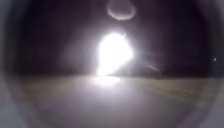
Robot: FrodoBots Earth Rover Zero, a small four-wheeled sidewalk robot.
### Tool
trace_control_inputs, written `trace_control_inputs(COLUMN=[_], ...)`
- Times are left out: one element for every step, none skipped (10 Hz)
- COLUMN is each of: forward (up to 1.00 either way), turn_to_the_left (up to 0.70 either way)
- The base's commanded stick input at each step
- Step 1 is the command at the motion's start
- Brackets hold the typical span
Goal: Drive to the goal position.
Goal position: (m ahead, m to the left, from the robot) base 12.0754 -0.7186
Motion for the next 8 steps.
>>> trace_control_inputs(forward=[1.0,1.0,1.0,1.0,1.0,1.0,1.0,1.0], turn_to_the_left=[0.05,0.04,0.04,0.05,0.08,0.11,0.11,0.09])
